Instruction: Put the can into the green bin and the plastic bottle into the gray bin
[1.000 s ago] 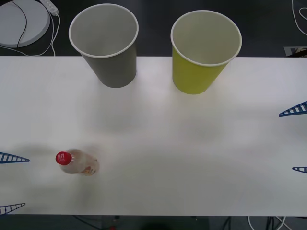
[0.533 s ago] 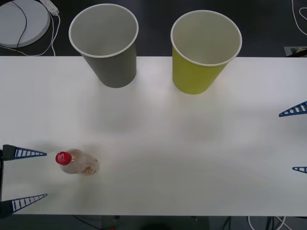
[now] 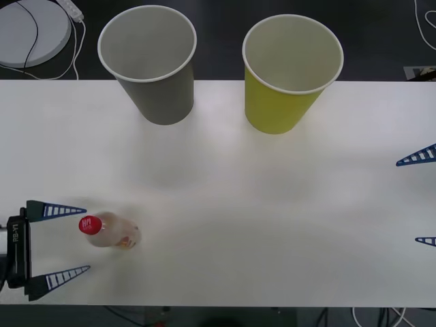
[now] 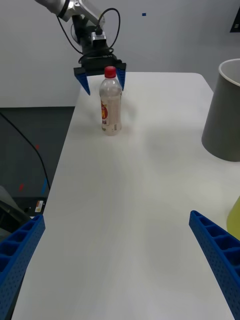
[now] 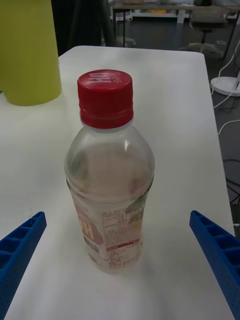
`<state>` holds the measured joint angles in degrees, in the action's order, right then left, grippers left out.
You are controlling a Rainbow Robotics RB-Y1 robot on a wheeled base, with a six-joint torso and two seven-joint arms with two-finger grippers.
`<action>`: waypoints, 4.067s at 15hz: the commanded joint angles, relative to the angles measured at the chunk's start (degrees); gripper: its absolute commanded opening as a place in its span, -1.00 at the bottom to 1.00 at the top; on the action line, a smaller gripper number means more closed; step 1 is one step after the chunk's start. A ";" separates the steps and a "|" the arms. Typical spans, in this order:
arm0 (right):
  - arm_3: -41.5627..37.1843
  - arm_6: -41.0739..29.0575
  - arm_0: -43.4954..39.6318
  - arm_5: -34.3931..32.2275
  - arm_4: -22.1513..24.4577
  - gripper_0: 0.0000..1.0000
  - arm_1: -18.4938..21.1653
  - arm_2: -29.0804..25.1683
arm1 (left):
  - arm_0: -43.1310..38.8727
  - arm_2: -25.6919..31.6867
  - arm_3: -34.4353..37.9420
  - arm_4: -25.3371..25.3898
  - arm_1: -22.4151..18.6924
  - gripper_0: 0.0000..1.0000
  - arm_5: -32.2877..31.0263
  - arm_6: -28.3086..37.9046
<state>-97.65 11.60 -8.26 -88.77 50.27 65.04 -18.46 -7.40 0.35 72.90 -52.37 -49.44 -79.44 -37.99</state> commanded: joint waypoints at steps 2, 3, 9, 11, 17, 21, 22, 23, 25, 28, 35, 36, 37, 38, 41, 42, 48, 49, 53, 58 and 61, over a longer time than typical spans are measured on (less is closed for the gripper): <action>0.00 0.00 0.00 0.00 0.00 1.00 0.00 0.00 | 0.02 0.00 1.28 -0.10 1.37 1.00 0.96 0.81; 0.00 0.00 0.00 0.00 0.00 1.00 0.00 0.00 | 0.10 -0.26 1.63 -0.10 1.63 1.00 1.31 0.98; 0.00 0.00 0.00 0.00 0.00 1.00 0.00 0.00 | 1.95 -3.51 2.42 0.43 2.42 1.00 3.94 1.86; 0.00 0.00 0.00 0.00 0.00 1.00 0.00 0.00 | 2.56 -4.57 2.51 0.78 2.60 1.00 4.65 2.13; 0.00 0.00 0.00 0.00 0.00 1.00 0.00 0.00 | 3.18 -5.80 2.95 1.22 4.79 1.00 5.79 2.57; 0.00 0.00 0.00 0.00 0.00 1.00 0.00 0.00 | 3.18 -5.80 3.12 0.78 5.06 1.00 5.88 2.83; 0.00 0.00 0.00 0.00 0.00 1.00 0.00 0.00 | 3.18 -5.80 3.12 0.78 5.06 -0.49 5.88 2.74; 0.00 0.00 0.00 0.00 0.00 1.00 0.00 0.00 | 3.18 -5.80 3.12 0.78 5.06 -1.00 5.79 2.83; 0.00 0.00 0.00 0.00 0.00 1.00 0.00 0.00 | 3.18 -5.80 3.12 0.69 5.06 -1.00 5.88 2.83; 0.00 0.00 0.00 0.00 0.00 1.00 0.00 0.00 | 3.18 -5.80 3.12 0.69 5.06 -1.00 5.88 2.83; 0.00 0.00 0.00 0.00 0.00 1.00 0.00 0.00 | 3.18 -5.71 4.18 0.87 4.97 -1.00 5.88 4.41; 0.00 0.00 0.00 0.00 0.00 1.00 0.00 0.00 | 3.18 -5.71 4.53 1.22 4.88 -1.00 5.88 4.94; 0.00 0.00 0.00 0.00 0.00 1.00 0.00 0.00 | 3.00 -5.71 5.14 1.66 4.53 -1.00 5.88 6.08; 0.00 0.00 0.00 0.00 0.00 1.00 0.00 0.00 | 2.74 -5.62 6.46 1.75 4.00 -1.00 5.88 7.75; 0.00 0.00 0.00 0.00 0.00 1.00 0.00 0.00 | 0.81 -3.51 10.24 1.93 2.07 -1.00 6.40 10.04; 0.00 0.00 0.00 0.00 0.00 1.00 0.00 0.00 | 0.28 -2.81 11.30 2.01 1.63 -1.00 6.58 11.53; 0.00 0.00 0.00 0.00 0.00 1.00 0.00 0.00 | -3.06 1.23 17.10 3.33 -0.22 -1.00 7.81 16.63; 0.00 0.00 0.00 0.00 0.00 1.00 0.00 0.00 | -3.85 2.20 18.33 3.24 -0.66 -1.00 7.99 18.12; 0.00 0.00 0.00 0.00 0.00 1.00 0.00 0.00 | -6.66 6.68 23.86 3.16 -2.33 -1.00 9.83 24.63; 0.00 0.00 0.00 0.00 0.00 1.00 0.00 0.00 | -9.65 8.35 29.58 3.16 -4.26 -1.00 19.50 27.26; 0.00 0.00 0.00 0.00 0.00 1.00 0.00 0.00 | -11.41 8.70 33.18 3.07 -5.05 -1.00 27.59 28.58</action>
<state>-97.65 11.60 -8.26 -88.77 50.27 65.04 -18.46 -18.46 8.83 105.35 -49.28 -54.29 -53.70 -9.75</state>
